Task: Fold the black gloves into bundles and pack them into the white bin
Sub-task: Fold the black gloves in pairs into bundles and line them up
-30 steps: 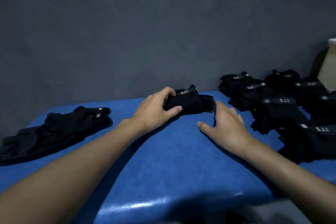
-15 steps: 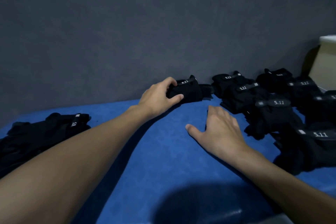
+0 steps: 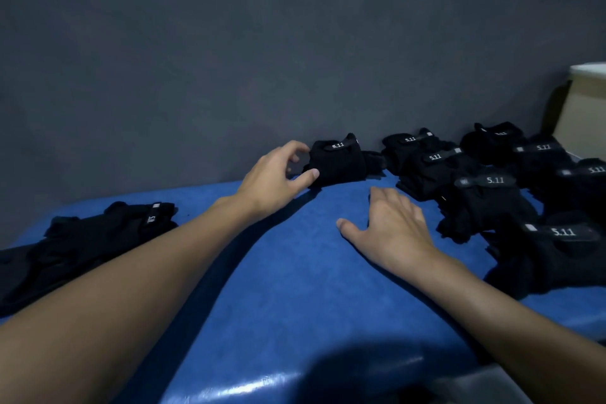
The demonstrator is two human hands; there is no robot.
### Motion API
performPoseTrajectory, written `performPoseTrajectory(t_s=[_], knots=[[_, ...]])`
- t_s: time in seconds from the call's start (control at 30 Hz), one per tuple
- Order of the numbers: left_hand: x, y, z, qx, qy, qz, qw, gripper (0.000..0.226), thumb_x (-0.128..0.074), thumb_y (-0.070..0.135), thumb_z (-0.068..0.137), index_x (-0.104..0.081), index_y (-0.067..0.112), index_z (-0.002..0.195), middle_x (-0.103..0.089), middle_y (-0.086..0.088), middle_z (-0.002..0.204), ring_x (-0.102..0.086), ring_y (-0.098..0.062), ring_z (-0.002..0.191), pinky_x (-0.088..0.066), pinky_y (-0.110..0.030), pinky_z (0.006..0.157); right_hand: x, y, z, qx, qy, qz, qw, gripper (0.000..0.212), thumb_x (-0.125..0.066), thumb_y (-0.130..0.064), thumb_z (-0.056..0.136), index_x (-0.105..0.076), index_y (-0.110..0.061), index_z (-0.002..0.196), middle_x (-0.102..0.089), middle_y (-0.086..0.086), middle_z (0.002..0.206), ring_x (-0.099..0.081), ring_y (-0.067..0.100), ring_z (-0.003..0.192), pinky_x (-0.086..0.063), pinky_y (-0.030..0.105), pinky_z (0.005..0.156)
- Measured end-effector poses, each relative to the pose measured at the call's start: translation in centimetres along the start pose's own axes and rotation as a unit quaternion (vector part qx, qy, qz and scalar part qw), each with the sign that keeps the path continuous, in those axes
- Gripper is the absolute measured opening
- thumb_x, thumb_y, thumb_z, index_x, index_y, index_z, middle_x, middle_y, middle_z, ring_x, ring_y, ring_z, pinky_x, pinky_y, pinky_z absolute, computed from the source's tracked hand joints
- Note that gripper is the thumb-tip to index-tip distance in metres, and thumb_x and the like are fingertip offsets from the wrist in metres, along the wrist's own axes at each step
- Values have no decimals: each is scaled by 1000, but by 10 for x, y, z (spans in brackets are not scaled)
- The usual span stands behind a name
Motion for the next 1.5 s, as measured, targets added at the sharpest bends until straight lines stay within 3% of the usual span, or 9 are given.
performPoseTrajectory(t_s=[0.33, 0.5, 0.7, 0.97, 1.07, 1.17, 1.27, 1.4, 1.5], knots=[[66, -7, -82, 17, 26, 32, 999, 13, -64, 38, 94, -66, 29, 104, -64, 20, 102, -58, 1, 103, -44, -20, 81, -5, -64, -12, 112, -18, 101, 988, 62, -53, -48, 92, -38, -16, 143, -48, 0, 137, -42, 20, 130, -31, 37, 109], [118, -17, -117, 11, 49, 137, 989, 17, -64, 36, 93, -67, 27, 106, -65, 11, 109, -56, -9, 110, -47, -37, 95, -16, -105, -19, 155, -50, 148, 976, 48, -56, -39, 93, -47, -18, 135, -53, 0, 132, -48, 18, 126, -35, 38, 108], [173, -46, -134, 128, -3, 274, 953, 28, -59, 46, 93, -60, 34, 119, -57, 6, 124, -52, -21, 120, -36, -43, 103, -28, -153, -14, 179, -104, 227, 952, 30, -61, -37, 90, -59, -24, 116, -62, -9, 112, -58, 11, 109, -39, 39, 106], [183, -89, -148, 193, -23, 161, 968, 23, -69, 42, 84, -64, 38, 106, -63, 19, 96, -62, -13, 97, -49, -45, 96, -54, -205, -4, 170, -156, 283, 931, 33, -67, -56, 75, -57, -37, 101, -62, -13, 83, -61, 8, 85, -43, 47, 101], [180, -89, -147, 183, -18, 116, 976, 29, -65, 49, 77, -66, 38, 103, -66, 17, 94, -64, -10, 94, -51, -43, 94, -60, -211, -2, 166, -139, 307, 927, 15, -74, -40, 75, -61, -36, 84, -57, -14, 73, -56, 8, 75, -44, 49, 99], [176, -88, -144, 169, -22, 68, 983, 21, -70, 42, 82, -68, 37, 103, -69, 14, 98, -65, -7, 97, -52, -39, 95, -60, -210, -1, 160, -106, 320, 928, 17, -74, -23, 79, -63, -33, 71, -59, -13, 69, -57, 8, 71, -49, 41, 92], [169, -80, -140, 142, -35, 61, 987, 27, -74, 44, 82, -68, 36, 108, -69, 15, 105, -63, -1, 104, -50, -35, 99, -52, -199, 2, 152, -74, 347, 923, 18, -73, -17, 81, -66, -31, 73, -60, -12, 69, -56, 8, 68, -51, 30, 77], [155, -59, -136, 109, -75, 105, 986, 46, -79, 51, 76, -64, 38, 117, -65, 17, 113, -58, -4, 110, -47, -33, 100, -36, -167, 5, 164, -36, 349, 922, 14, -73, -14, 82, -69, -27, 79, -61, -10, 68, -56, 8, 66, -46, 22, 67], [145, -45, -135, 72, -92, 158, 981, 44, -77, 45, 81, -61, 36, 122, -63, 17, 118, -55, -6, 112, -41, -35, 104, -24, -139, 3, 159, -17, 348, 924, 9, -72, -12, 84, -70, -20, 84, -62, -5, 72, -56, 9, 68, -44, 17, 63]])
Point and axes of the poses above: each hand's wrist, its own z-axis towards the middle knuckle, its own x-axis out of the back of the hand, y = z × x, the point moved 1 cm from there along z, towards the middle knuckle
